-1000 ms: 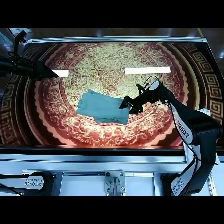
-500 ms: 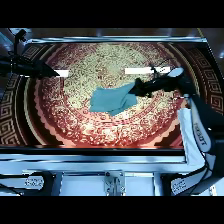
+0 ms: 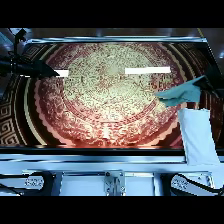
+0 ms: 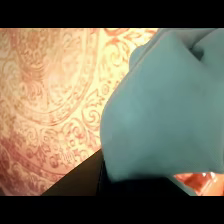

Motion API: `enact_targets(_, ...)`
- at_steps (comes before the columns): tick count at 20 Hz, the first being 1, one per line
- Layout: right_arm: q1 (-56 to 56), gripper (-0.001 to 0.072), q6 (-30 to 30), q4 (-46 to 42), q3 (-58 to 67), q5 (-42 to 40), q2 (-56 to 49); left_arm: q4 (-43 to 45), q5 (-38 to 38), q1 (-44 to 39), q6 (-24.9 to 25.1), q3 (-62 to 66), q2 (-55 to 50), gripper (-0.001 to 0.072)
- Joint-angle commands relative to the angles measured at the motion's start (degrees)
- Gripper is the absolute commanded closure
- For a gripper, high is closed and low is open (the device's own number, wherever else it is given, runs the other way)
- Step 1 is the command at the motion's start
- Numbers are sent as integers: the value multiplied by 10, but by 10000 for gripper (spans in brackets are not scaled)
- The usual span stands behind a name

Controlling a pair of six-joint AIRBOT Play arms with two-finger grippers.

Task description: Fold the shirts.

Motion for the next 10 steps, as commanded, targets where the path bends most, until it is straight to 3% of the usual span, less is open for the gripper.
enact_targets(1,-65,639,21,-70,0,69,23,0,0,0,5,0,0,673)
enact_targets(6,-65,639,21,-212,0,76,23,0,0,0,5,0,0,673)
enact_targets(10,-65,639,39,-234,1,-3,23,0,0,0,5,0,0,673)
